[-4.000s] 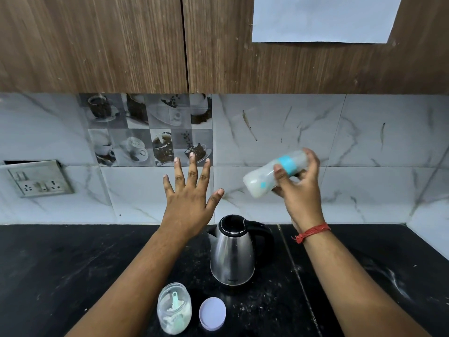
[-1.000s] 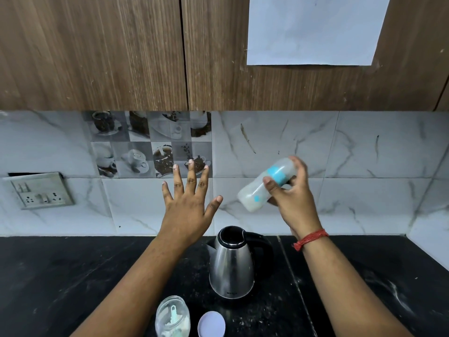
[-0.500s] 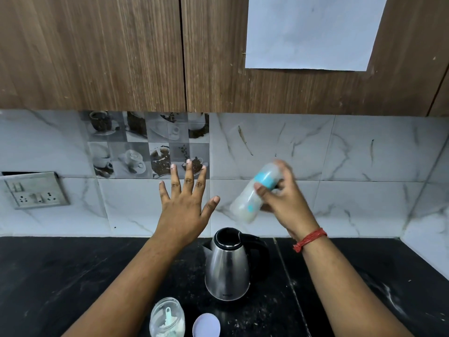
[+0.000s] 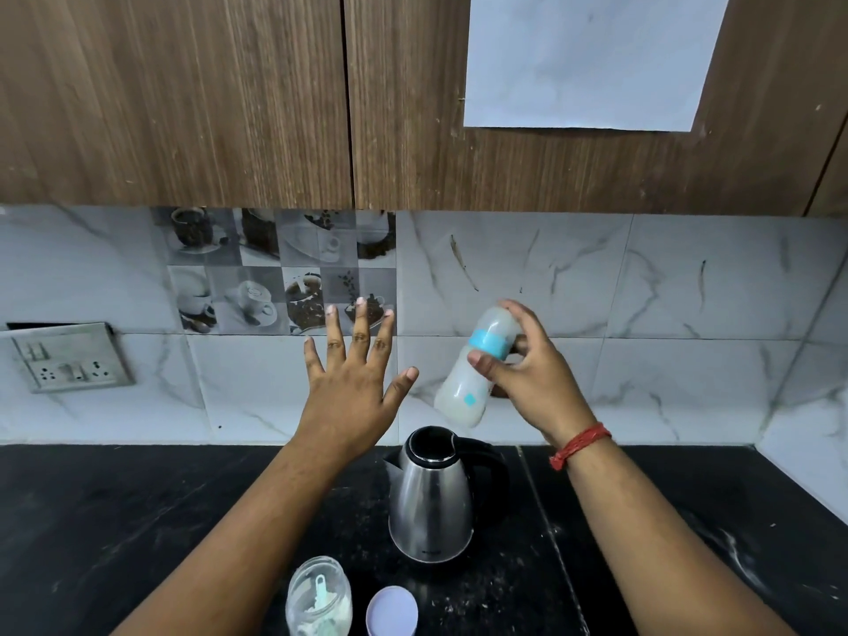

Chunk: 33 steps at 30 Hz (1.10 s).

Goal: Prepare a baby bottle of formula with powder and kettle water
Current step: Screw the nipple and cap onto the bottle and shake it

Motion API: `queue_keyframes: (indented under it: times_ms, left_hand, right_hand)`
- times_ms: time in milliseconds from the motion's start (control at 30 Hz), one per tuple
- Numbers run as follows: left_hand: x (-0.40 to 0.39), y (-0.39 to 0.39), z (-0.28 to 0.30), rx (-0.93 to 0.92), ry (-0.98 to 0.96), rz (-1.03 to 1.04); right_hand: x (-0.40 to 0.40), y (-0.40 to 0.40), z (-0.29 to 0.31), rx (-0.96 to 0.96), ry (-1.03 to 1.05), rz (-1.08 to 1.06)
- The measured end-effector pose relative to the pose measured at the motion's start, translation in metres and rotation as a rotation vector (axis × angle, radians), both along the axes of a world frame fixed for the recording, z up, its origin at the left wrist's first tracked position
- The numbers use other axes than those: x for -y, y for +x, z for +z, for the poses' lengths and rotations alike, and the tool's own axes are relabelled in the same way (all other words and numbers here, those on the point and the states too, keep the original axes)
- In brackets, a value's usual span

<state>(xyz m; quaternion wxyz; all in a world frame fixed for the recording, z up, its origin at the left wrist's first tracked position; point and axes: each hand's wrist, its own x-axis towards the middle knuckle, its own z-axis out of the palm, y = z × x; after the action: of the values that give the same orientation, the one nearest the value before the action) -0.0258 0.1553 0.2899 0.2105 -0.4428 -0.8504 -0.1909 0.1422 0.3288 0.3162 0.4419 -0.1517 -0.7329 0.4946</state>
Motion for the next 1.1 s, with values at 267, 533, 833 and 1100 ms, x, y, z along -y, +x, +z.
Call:
queue_keyframes:
  times_ms: [267, 533, 833, 1100]
  left_hand:
    - [0.002, 0.001, 0.001, 0.011, 0.011, -0.004]
    - [0.003, 0.0, 0.002, 0.035, 0.035, -0.004]
    - [0.004, 0.002, 0.004, 0.035, 0.02, 0.006]
    - [0.005, -0.001, 0.007, 0.013, 0.018, 0.012]
  right_hand:
    - [-0.001, 0.003, 0.002, -0.054, 0.013, -0.049]
    - [0.0, 0.005, 0.001, -0.189, -0.04, -0.138]
    - [0.004, 0.006, 0.001, -0.106, -0.022, -0.092]
    - [0.006, 0.004, 0.008, -0.115, -0.066, -0.029]
